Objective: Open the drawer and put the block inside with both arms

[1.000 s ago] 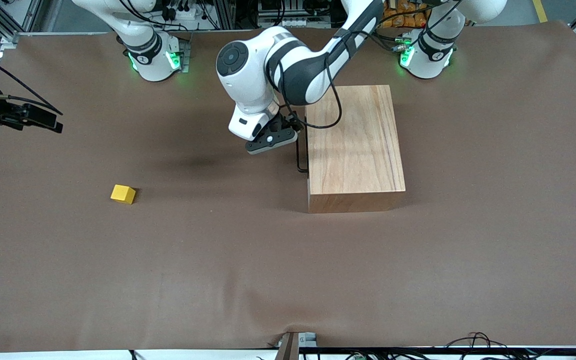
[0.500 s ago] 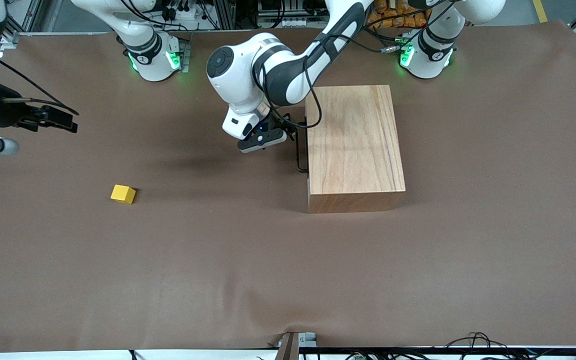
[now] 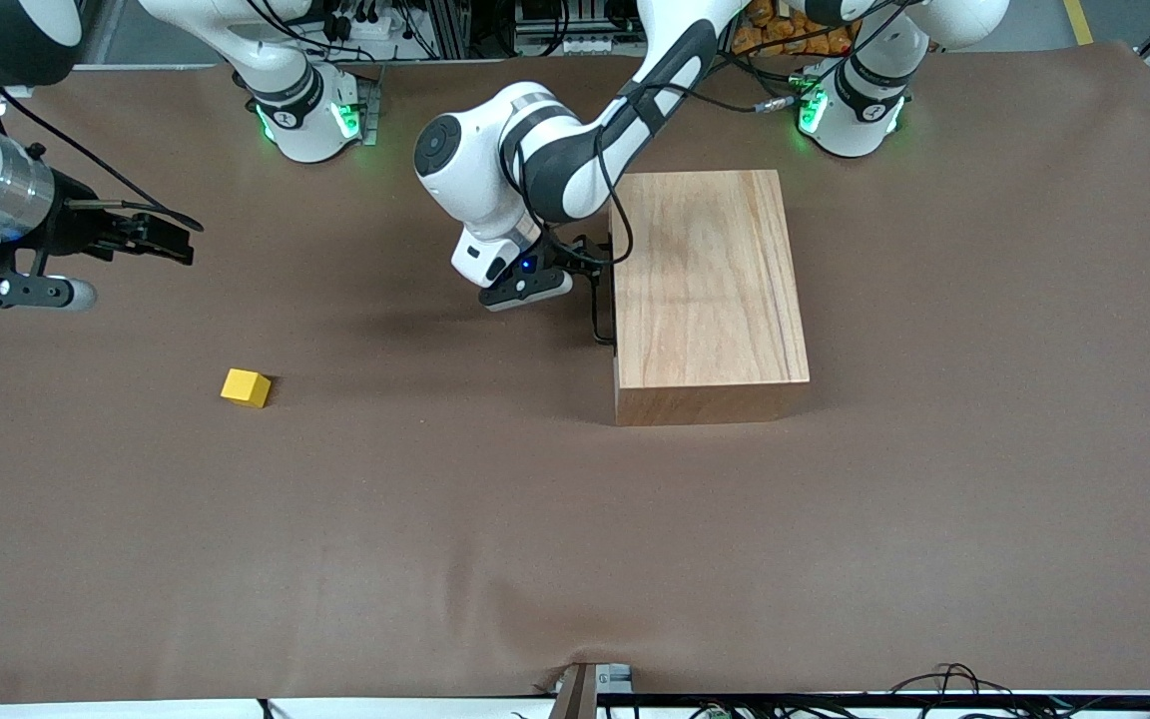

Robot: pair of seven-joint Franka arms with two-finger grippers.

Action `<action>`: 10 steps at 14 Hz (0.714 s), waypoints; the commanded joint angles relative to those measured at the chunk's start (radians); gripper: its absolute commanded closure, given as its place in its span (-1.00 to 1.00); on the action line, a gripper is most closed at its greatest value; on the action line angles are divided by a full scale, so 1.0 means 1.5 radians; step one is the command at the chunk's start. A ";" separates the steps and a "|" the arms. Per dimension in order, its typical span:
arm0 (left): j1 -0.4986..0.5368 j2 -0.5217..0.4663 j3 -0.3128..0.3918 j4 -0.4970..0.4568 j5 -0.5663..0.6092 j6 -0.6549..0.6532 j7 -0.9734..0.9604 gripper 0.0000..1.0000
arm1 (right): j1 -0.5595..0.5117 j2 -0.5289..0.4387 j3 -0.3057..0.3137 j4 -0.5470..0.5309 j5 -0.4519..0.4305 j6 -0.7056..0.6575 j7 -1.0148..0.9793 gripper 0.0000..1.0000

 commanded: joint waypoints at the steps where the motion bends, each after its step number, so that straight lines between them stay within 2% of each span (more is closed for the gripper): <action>1: -0.008 0.010 0.007 0.014 0.015 -0.037 0.039 -1.00 | -0.020 -0.015 -0.003 -0.011 -0.009 0.006 -0.043 -1.00; 10: -0.009 0.033 0.005 0.014 0.015 -0.023 0.060 -1.00 | -0.029 -0.016 -0.003 -0.018 -0.009 0.001 -0.049 -1.00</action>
